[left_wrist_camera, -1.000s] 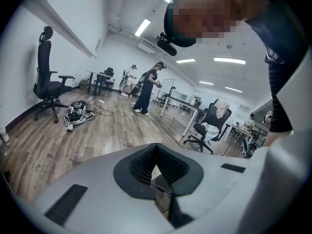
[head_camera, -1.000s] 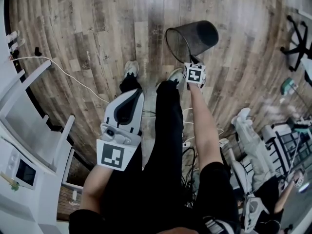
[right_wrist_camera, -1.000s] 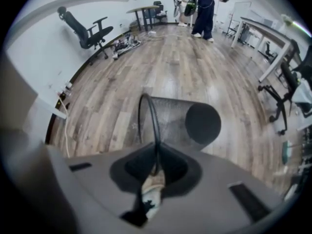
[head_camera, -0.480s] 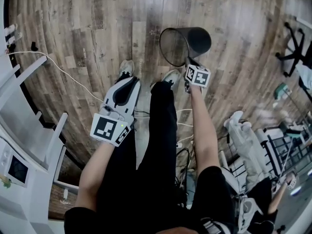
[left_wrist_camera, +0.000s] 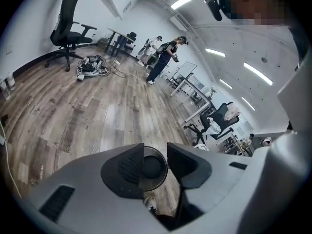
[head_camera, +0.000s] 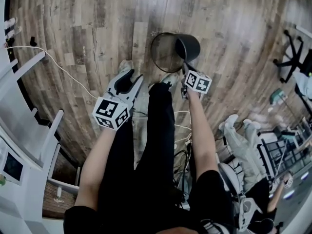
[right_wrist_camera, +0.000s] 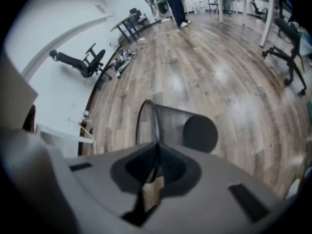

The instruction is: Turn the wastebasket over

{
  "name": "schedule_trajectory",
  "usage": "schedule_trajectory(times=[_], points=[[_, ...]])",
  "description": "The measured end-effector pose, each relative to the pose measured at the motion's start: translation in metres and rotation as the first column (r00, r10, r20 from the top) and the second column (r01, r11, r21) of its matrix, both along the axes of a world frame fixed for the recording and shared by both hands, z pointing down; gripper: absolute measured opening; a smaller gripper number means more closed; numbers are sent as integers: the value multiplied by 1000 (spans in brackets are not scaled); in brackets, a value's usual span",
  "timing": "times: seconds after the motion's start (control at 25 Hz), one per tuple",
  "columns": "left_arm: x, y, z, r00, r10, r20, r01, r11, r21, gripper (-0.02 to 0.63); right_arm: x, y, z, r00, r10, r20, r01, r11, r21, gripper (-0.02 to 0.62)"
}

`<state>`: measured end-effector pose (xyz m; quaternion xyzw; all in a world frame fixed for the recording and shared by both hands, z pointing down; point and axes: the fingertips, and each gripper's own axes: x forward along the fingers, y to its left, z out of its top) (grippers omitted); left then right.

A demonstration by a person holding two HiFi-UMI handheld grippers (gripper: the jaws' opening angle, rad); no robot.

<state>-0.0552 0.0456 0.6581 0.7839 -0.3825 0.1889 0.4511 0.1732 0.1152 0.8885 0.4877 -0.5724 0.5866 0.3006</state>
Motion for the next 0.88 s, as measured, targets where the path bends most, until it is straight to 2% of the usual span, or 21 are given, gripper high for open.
schedule_trajectory(times=[0.2,0.44,0.6,0.88], points=[[-13,18,79,997,39,70,-30,992,-122,215,-17,5,-3,998,11,65,-10,1000,-12,43],[-12,28,160,991,64,119,-37,975,-218,232,-31,7,-3,993,-27,115,29,999,-13,42],[-12,47,209,984,94,154,-45,955,-293,232,-34,7,-3,990,-53,129,54,999,-6,43],[-8,64,279,977,115,178,-39,925,-379,233,-27,8,-4,987,-23,161,21,1000,18,43]])
